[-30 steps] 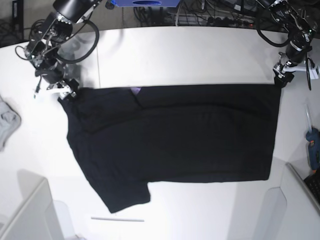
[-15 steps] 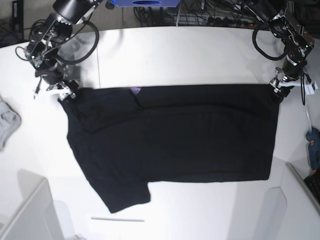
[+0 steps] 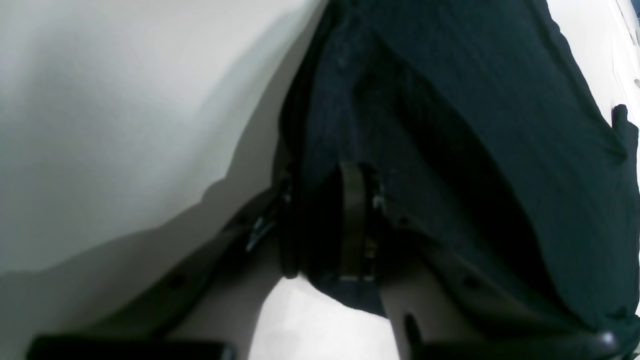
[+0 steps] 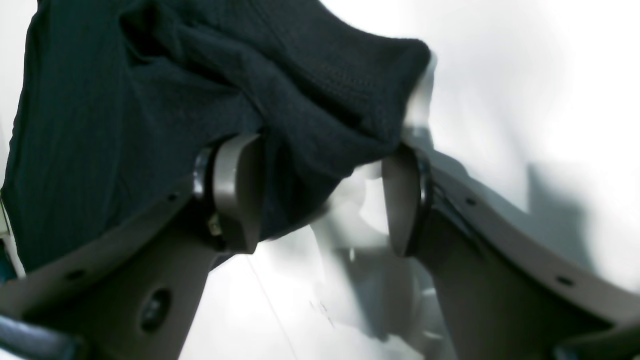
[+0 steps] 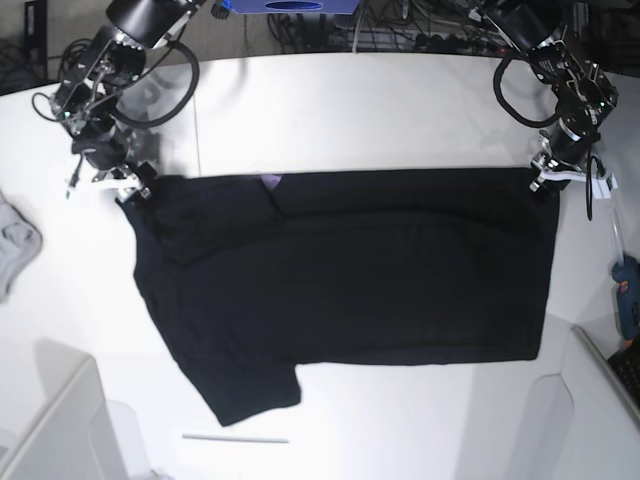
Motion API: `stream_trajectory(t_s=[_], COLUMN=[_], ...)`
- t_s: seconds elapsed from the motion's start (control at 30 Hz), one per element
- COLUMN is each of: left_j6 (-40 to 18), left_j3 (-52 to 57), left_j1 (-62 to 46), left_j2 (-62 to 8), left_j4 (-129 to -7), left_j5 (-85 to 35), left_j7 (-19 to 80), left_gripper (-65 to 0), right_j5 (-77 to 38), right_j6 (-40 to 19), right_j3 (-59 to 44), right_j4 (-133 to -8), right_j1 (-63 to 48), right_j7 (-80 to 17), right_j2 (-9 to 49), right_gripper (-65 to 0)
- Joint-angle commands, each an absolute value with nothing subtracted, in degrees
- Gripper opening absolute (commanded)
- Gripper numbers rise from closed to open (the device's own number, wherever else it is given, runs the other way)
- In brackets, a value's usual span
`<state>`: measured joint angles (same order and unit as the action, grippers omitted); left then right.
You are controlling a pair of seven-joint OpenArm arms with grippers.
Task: Fold the T-shirt properly
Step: 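Drag the shirt further toward the arms, keeping the shoulder edge taut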
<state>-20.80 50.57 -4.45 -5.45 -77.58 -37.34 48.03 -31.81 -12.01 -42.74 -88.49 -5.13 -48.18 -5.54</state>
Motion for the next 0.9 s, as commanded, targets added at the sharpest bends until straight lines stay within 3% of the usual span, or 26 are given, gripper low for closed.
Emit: stream_trajectory(t_s=[0.0, 0.1, 0.17, 0.23, 0.43, 0.87], left_j6=[-20.18, -20.18, -20.18, -20.18, -20.35, -20.35], left_j3=[50.51, 50.42, 50.42, 50.42, 50.33, 47.08], left_j1=[-4.26, -4.18, -4.18, -4.18, -4.18, -8.92], left_j2=[-6.02, -6.11, -6.11, -6.2, -6.9, -8.75], left_j4=[-77.93, -77.93, -77.93, -77.93, -75.56, -79.6], left_j5=[-36.53, -36.53, -36.53, -36.53, -36.53, -37.05], left_j7=[49.19, 49.19, 49.19, 49.19, 49.27, 49.45], left_gripper=[-54.3, -54.6, -56.4, -65.0, -65.0, -65.0], right_j5=[-32.13, -32.22, -32.22, -32.22, -32.22, -32.13], right_j6=[-12.44, -12.53, -12.62, -13.14, -17.01, -16.92], right_j3=[-42.68, -42.77, -42.86, -42.86, -42.77, -43.21], right_j4=[-88.48, -87.34, -86.11, -85.41, -85.41, -87.52], right_j1=[-4.62, -3.91, -3.56, -3.03, -2.86, -4.44], right_j7=[-47.78, -47.6, -47.6, -46.81, -44.88, -45.14], right_j2=[-5.05, -5.05, -5.05, -5.05, -5.05, -4.7], right_gripper=[-30.2, -31.8, -38.7, -47.6, -64.4, -65.0])
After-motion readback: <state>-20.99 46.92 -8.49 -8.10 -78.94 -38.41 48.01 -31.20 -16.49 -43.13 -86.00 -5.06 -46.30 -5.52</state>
